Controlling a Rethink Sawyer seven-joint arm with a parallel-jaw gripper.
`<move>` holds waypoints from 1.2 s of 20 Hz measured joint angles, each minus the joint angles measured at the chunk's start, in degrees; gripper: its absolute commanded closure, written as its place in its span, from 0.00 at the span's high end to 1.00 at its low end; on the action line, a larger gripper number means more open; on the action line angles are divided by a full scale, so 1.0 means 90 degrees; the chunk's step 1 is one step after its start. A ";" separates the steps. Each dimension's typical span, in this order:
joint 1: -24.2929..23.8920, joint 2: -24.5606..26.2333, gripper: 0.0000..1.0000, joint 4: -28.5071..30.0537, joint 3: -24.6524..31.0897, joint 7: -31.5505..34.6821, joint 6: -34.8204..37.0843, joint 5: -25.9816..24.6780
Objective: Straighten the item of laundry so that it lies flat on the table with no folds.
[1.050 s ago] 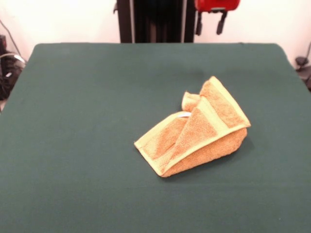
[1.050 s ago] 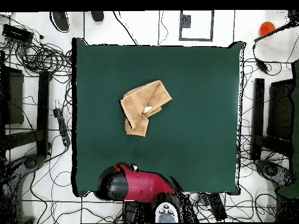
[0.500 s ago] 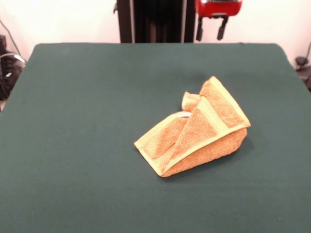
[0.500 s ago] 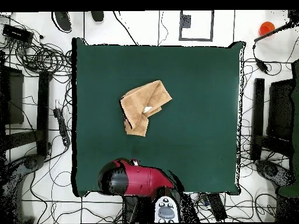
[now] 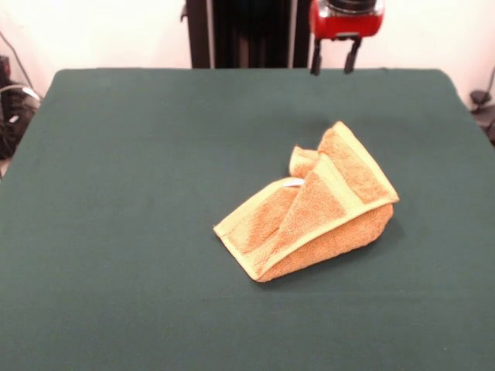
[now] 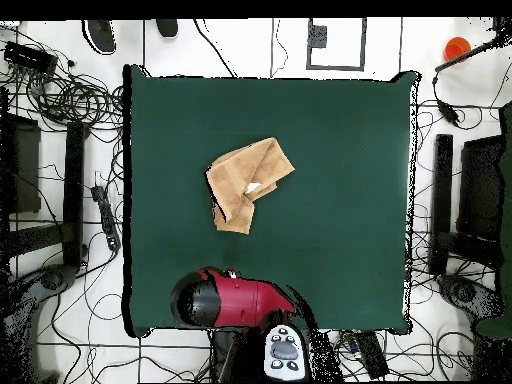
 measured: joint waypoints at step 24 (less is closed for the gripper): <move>-0.0005 0.0095 1.00 -0.0246 -0.0001 0.0000 0.0000 -0.0001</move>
